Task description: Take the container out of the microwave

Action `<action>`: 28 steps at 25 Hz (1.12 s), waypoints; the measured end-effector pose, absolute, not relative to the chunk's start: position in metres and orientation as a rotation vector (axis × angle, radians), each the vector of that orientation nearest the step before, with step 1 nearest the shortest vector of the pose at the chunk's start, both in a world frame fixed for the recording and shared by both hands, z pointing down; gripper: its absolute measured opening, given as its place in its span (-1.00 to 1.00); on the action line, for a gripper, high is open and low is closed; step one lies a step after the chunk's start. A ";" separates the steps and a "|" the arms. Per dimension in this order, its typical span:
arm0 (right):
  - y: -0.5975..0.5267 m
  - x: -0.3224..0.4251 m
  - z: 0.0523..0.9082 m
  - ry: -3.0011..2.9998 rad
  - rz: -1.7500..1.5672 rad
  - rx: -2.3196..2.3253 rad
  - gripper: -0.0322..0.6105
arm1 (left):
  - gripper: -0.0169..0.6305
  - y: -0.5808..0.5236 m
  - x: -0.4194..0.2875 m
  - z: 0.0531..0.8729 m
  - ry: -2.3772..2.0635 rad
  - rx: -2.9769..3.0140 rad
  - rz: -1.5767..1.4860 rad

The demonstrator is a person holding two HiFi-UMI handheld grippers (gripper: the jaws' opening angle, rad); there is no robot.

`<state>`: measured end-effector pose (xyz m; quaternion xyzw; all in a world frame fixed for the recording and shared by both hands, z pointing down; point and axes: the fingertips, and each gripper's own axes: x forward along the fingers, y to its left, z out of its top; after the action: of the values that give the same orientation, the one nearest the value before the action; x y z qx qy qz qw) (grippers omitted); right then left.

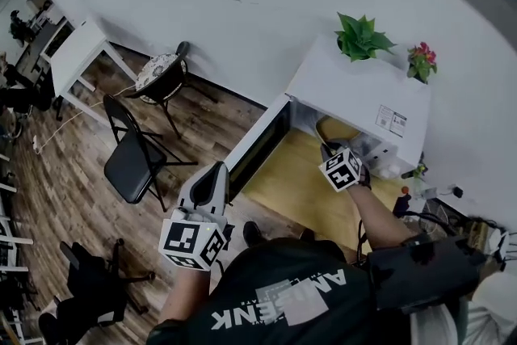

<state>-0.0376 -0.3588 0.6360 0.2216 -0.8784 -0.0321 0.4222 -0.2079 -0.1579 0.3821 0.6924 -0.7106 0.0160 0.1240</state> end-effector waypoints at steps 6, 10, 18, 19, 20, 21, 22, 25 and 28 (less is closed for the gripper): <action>-0.311 -0.038 0.610 -2.238 -0.021 0.525 -0.81 | -0.94 -0.174 -0.209 0.377 -1.948 2.151 0.033; -0.286 -0.041 0.593 -2.271 0.021 0.523 -0.81 | -0.94 -0.184 -0.207 0.377 -1.874 2.222 0.029; -0.246 -0.042 0.554 -2.322 0.073 0.586 -0.81 | -0.94 -0.207 -0.185 0.374 -1.684 2.394 0.034; -0.242 -0.041 0.550 -2.326 0.074 0.591 -0.81 | -0.94 -0.209 -0.182 0.375 -1.659 2.408 0.033; -0.238 -0.040 0.546 -2.328 0.073 0.596 -0.81 | -0.94 -0.211 -0.180 0.375 -1.636 2.421 0.033; -0.234 -0.039 0.541 -2.328 0.072 0.603 -0.81 | -0.94 -0.213 -0.178 0.375 -1.616 2.433 0.033; -0.230 -0.037 0.537 -2.328 0.071 0.611 -0.81 | -0.94 -0.216 -0.176 0.376 -1.599 2.443 0.034; -0.222 -0.031 0.521 -2.333 0.058 0.643 -0.81 | -0.94 -0.222 -0.170 0.378 -1.553 2.464 0.032; -0.215 -0.024 0.504 -2.345 0.046 0.674 -0.81 | -0.94 -0.227 -0.161 0.379 -1.507 2.497 0.039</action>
<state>-0.0242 -0.2146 0.5036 0.2594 -0.9025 0.0178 0.3435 -0.1608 -0.2267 0.3789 0.8507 -0.5133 0.0133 0.1124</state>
